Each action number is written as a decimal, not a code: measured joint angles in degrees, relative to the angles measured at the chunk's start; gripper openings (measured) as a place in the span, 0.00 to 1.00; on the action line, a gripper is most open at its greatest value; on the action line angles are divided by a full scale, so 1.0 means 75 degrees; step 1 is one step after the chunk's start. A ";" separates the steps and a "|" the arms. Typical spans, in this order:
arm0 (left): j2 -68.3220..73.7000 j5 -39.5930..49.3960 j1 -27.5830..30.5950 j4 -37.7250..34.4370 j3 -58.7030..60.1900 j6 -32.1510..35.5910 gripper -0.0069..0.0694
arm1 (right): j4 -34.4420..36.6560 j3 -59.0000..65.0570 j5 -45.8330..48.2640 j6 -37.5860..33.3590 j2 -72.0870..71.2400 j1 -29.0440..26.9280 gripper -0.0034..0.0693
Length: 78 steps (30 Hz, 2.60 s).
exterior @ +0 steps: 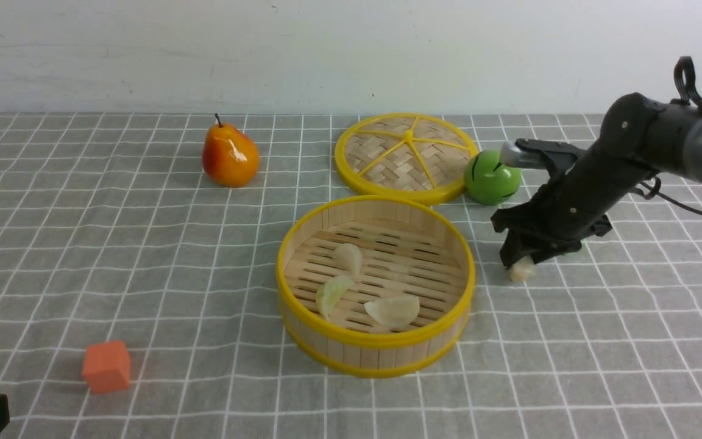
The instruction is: Put the dumplings into the steamer on the table with the grey tablecloth.
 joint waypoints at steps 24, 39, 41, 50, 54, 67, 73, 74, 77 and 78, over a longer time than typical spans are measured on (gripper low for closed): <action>0.0000 -0.0054 0.0000 0.0009 0.0000 0.0000 0.40 | 0.1487 0.0032 -0.0336 -0.2559 -0.0189 0.1894 0.52; 0.0000 -0.0171 0.0000 0.0062 0.0000 0.0000 0.40 | 0.0168 0.0475 -0.0228 -0.1661 -0.4271 0.1518 0.10; 0.0000 -0.0171 0.0000 0.0062 0.0000 0.0000 0.40 | 0.0133 0.0928 -0.0373 -0.1661 -0.5173 0.1518 0.03; 0.0000 -0.0171 0.0000 0.0062 0.0000 0.0000 0.40 | 0.0165 0.5592 -0.2705 -0.2102 -0.9292 0.1518 0.03; 0.0000 -0.0171 0.0000 0.0062 0.0000 0.0000 0.40 | 0.0290 0.7863 -0.4796 -0.2153 -1.0985 0.1518 0.03; 0.0010 -0.0164 0.0000 0.0066 0.0008 0.0000 0.40 | 0.0976 1.2612 -0.9983 -0.2153 -1.6683 0.1516 0.04; -0.0002 -0.0089 0.0000 0.0047 0.0014 -0.0003 0.40 | 0.0981 1.3359 -1.1514 -0.2186 -1.6381 0.1501 0.05; -0.0002 -0.0059 0.0000 0.0047 0.0014 -0.0003 0.40 | 0.0981 1.3359 -1.1673 -0.2230 -1.6392 0.1501 0.05; 0.0005 -0.0038 0.0000 0.0047 0.0014 -0.0003 0.40 | 0.0944 1.3359 -1.1503 -0.2471 -1.6697 0.1278 0.05; 0.0005 -0.0027 0.0000 0.0047 0.0014 -0.0003 0.40 | 0.0906 1.3359 -1.1320 -0.2497 -1.6761 0.1189 0.05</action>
